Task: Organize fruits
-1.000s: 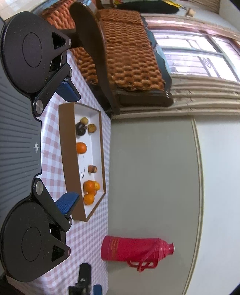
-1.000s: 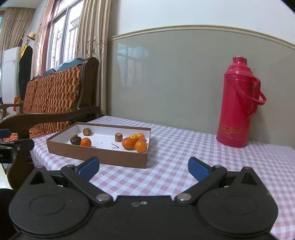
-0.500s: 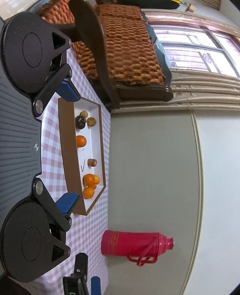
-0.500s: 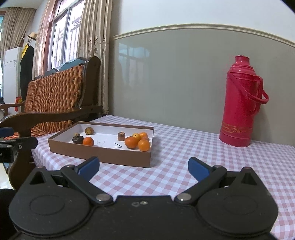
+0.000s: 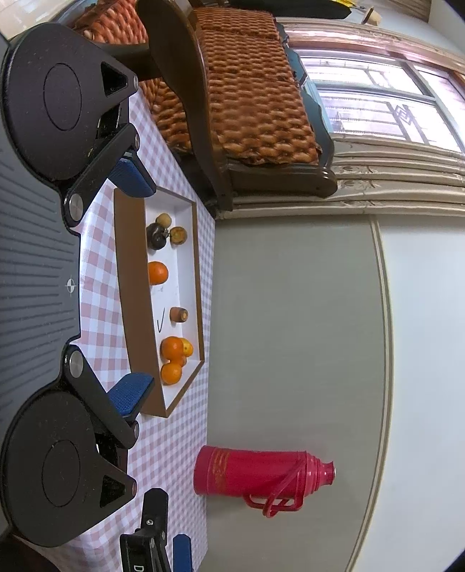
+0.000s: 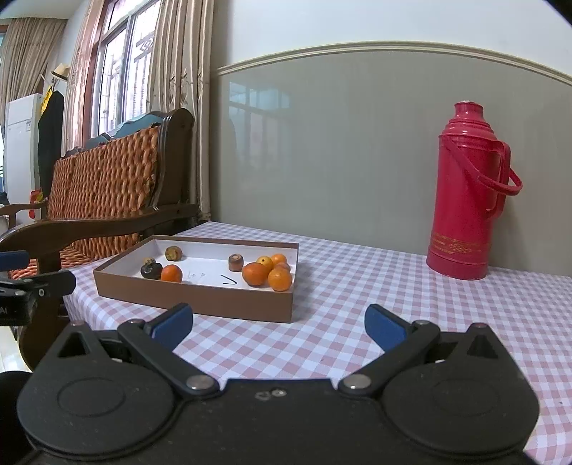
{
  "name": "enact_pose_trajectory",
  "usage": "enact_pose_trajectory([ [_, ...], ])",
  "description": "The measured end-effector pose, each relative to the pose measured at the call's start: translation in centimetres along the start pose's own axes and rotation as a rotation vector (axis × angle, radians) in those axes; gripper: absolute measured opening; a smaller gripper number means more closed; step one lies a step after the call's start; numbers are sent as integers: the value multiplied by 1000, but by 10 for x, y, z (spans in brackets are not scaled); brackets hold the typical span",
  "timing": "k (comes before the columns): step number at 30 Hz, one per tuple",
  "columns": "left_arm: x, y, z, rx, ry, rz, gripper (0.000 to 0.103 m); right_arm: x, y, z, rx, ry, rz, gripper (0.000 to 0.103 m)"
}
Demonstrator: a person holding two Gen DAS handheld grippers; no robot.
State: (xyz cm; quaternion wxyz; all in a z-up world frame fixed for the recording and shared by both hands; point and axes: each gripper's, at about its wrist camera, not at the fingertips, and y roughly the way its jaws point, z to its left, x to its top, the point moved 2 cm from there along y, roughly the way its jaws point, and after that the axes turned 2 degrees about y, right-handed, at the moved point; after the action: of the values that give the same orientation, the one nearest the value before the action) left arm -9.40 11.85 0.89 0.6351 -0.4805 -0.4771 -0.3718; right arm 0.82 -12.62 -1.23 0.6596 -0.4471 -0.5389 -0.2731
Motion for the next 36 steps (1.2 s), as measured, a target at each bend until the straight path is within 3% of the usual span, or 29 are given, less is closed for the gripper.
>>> enact_pose_trajectory([
  [36,1,-2,-2,4,4,-8,103,-1,1,4,-4,-13,1,97],
])
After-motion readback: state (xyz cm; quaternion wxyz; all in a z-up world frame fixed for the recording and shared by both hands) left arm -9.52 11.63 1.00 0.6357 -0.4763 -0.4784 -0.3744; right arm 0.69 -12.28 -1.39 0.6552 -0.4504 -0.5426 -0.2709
